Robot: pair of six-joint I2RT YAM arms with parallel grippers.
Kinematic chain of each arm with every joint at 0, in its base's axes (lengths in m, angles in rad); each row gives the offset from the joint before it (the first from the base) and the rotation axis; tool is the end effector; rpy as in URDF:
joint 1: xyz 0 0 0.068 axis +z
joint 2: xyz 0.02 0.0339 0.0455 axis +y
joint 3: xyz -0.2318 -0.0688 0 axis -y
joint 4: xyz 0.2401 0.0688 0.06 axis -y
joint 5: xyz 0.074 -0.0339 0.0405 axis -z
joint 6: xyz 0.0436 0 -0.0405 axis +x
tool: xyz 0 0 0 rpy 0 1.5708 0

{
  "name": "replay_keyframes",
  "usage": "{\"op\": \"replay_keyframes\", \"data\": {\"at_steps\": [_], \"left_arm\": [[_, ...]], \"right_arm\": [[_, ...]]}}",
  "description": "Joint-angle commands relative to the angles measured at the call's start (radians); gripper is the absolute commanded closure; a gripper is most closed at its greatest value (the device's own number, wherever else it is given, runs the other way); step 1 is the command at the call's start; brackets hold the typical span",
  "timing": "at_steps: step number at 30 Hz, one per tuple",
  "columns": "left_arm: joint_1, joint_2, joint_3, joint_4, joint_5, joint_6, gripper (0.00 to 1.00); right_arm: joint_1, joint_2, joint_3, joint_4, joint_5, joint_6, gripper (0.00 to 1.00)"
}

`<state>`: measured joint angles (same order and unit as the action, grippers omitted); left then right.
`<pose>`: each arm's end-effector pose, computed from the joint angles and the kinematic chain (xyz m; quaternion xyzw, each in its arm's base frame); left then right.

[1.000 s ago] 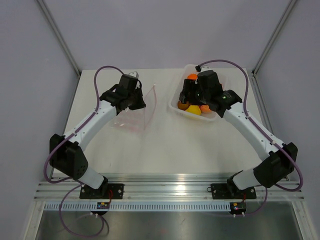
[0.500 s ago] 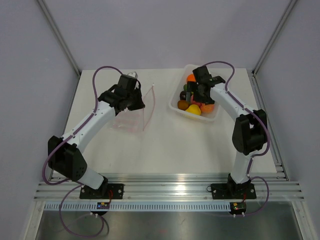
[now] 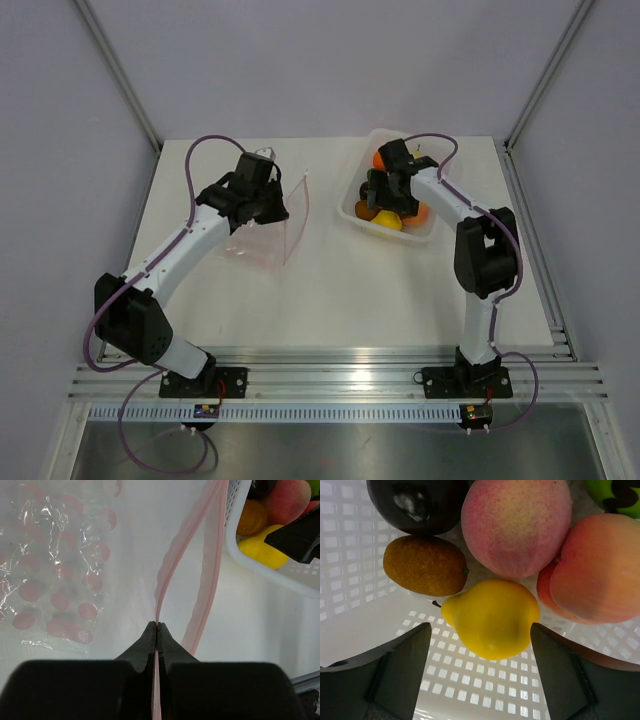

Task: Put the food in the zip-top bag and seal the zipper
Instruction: Pick up the fake fruit from the bin.

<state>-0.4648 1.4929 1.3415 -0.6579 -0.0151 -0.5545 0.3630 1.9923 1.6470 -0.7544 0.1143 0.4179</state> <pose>0.2948 -0.1471 0.2826 -0.0444 0.9273 -0.1752 0.3278 0.3891 0.1425 0.1957 0.0400 0.9701 0.0373 0.2366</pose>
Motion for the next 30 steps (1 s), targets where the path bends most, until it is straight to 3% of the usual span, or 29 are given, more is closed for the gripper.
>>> {"op": "replay_keyframes", "data": {"at_steps": [1,5,9,10,13,15,19,30], "left_arm": [[0.006,-0.042,-0.011,0.033,0.009,0.008,1.00],[0.006,-0.045,-0.015,0.040,0.009,0.002,1.00],[0.006,-0.039,-0.013,0.041,0.009,0.001,1.00],[0.006,-0.039,-0.013,0.041,0.009,0.001,1.00],[0.006,-0.030,-0.016,0.047,0.006,0.004,1.00],[0.006,-0.020,-0.010,0.044,0.000,0.008,1.00],[0.006,-0.006,-0.007,0.049,0.006,0.004,1.00],[0.006,0.001,-0.001,0.058,0.009,0.001,1.00]], "right_arm": [[0.007,0.033,0.059,0.017,0.002,0.013,0.12],[0.007,0.068,0.070,-0.002,0.056,0.007,0.18],[0.007,0.065,0.059,0.009,0.088,-0.002,0.37],[0.007,0.056,0.054,0.012,0.088,-0.004,0.48],[0.007,0.028,0.036,0.023,0.079,-0.002,0.66],[0.007,0.004,0.028,0.024,0.081,0.001,0.72],[0.007,-0.097,-0.018,0.033,0.094,0.004,0.77],[0.007,-0.263,-0.096,0.067,0.105,0.015,0.78]]}}
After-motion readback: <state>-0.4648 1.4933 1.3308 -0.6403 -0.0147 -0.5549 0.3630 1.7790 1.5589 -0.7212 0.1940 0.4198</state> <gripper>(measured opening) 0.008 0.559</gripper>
